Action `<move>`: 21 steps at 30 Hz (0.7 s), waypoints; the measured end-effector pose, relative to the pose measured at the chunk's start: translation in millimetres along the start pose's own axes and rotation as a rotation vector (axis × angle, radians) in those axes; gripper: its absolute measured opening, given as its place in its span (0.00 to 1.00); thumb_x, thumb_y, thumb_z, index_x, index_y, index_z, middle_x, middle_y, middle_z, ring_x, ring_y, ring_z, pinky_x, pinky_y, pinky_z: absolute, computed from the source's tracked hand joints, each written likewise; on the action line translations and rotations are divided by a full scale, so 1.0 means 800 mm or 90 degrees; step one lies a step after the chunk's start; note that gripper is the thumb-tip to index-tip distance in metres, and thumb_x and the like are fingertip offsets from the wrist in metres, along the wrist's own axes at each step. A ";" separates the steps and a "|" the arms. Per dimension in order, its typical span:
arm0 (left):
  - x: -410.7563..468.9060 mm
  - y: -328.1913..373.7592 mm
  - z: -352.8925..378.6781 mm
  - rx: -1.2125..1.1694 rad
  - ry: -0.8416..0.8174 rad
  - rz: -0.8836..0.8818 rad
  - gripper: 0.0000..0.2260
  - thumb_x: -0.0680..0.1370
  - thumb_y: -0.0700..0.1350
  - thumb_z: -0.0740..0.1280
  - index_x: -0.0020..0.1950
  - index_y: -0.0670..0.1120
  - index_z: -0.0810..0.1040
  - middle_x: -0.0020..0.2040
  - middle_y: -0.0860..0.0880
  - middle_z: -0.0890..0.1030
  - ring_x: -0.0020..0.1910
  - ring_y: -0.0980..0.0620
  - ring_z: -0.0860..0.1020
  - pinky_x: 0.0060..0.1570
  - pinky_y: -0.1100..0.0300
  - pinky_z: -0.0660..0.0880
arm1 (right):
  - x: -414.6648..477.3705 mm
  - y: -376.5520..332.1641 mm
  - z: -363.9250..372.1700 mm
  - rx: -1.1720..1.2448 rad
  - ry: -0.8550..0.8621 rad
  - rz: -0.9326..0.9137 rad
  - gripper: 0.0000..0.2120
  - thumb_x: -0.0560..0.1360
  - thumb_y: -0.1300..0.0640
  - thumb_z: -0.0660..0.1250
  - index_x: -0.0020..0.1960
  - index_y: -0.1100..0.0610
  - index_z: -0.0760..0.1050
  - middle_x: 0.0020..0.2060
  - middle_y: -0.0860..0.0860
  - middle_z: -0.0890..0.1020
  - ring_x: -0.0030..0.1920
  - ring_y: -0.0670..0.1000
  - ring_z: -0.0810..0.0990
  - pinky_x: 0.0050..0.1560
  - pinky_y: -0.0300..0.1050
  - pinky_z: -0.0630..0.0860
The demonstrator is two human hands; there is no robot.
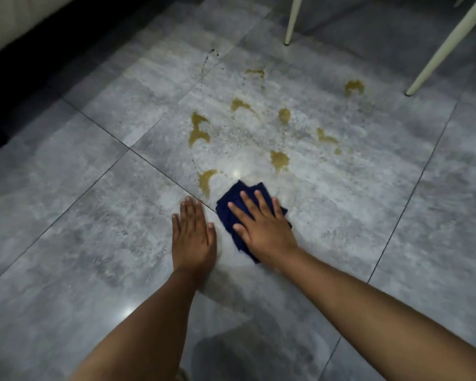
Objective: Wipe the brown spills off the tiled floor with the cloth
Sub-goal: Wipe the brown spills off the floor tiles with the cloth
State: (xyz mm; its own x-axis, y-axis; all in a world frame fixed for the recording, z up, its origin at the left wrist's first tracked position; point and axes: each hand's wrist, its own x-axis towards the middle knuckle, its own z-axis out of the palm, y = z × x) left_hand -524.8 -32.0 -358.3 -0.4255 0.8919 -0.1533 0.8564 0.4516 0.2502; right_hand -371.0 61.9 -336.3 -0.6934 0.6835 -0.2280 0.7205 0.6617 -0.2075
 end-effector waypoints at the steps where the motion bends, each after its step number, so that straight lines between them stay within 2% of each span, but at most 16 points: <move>1: 0.001 0.000 -0.001 -0.003 -0.003 0.002 0.28 0.80 0.53 0.39 0.78 0.44 0.40 0.77 0.48 0.37 0.75 0.55 0.33 0.73 0.55 0.33 | 0.011 0.012 -0.006 -0.001 -0.019 0.027 0.25 0.81 0.41 0.42 0.77 0.42 0.46 0.78 0.48 0.46 0.77 0.56 0.42 0.73 0.59 0.36; 3: 0.001 -0.002 -0.002 -0.008 -0.006 0.006 0.27 0.81 0.53 0.40 0.78 0.44 0.40 0.78 0.48 0.38 0.75 0.55 0.34 0.73 0.55 0.33 | 0.012 0.041 -0.011 0.011 -0.011 0.112 0.25 0.81 0.42 0.42 0.77 0.43 0.46 0.78 0.48 0.46 0.77 0.55 0.41 0.74 0.59 0.38; 5: 0.001 -0.003 -0.002 -0.008 -0.006 0.009 0.28 0.80 0.53 0.41 0.78 0.43 0.42 0.78 0.47 0.40 0.75 0.54 0.34 0.73 0.55 0.33 | -0.014 0.058 -0.003 0.033 0.053 0.188 0.25 0.81 0.42 0.42 0.77 0.45 0.51 0.78 0.50 0.51 0.77 0.56 0.45 0.74 0.59 0.41; 9: 0.018 -0.015 -0.010 -0.013 0.016 -0.008 0.30 0.79 0.55 0.39 0.78 0.43 0.44 0.79 0.46 0.42 0.76 0.53 0.37 0.74 0.53 0.34 | -0.073 0.021 0.030 0.025 0.103 0.200 0.25 0.81 0.44 0.45 0.76 0.49 0.58 0.76 0.53 0.58 0.76 0.57 0.52 0.72 0.62 0.47; 12: 0.047 -0.035 -0.023 0.007 0.034 -0.032 0.28 0.81 0.54 0.41 0.78 0.43 0.43 0.79 0.45 0.42 0.77 0.52 0.38 0.74 0.52 0.35 | -0.050 -0.016 0.031 0.031 0.098 0.137 0.25 0.81 0.44 0.47 0.76 0.48 0.59 0.76 0.53 0.60 0.75 0.58 0.52 0.71 0.61 0.46; 15: 0.079 -0.055 -0.036 0.021 0.054 -0.046 0.27 0.83 0.52 0.45 0.78 0.43 0.43 0.79 0.45 0.43 0.77 0.52 0.39 0.74 0.53 0.35 | 0.009 -0.035 0.020 0.037 0.066 0.065 0.26 0.80 0.42 0.44 0.76 0.47 0.56 0.77 0.52 0.56 0.77 0.58 0.50 0.73 0.59 0.40; 18: 0.117 -0.066 -0.041 0.028 0.073 -0.040 0.27 0.83 0.52 0.46 0.78 0.43 0.44 0.79 0.45 0.42 0.77 0.51 0.38 0.73 0.53 0.34 | 0.066 -0.020 0.002 0.055 0.042 0.103 0.25 0.81 0.42 0.42 0.77 0.44 0.50 0.78 0.49 0.48 0.77 0.55 0.41 0.73 0.58 0.35; 21: 0.155 -0.071 -0.045 0.029 0.064 -0.032 0.27 0.82 0.53 0.46 0.78 0.42 0.44 0.79 0.44 0.43 0.77 0.51 0.39 0.74 0.51 0.35 | 0.078 0.000 0.003 0.060 0.102 0.198 0.25 0.81 0.42 0.43 0.77 0.45 0.51 0.78 0.50 0.50 0.77 0.55 0.43 0.73 0.59 0.35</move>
State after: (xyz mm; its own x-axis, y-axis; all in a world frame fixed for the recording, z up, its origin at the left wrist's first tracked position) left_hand -636.8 53.9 -357.6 -0.4939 0.8669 -0.0670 0.8445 0.4966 0.2004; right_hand -414.5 103.8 -352.9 -0.4274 0.8926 -0.1436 0.8900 0.3876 -0.2400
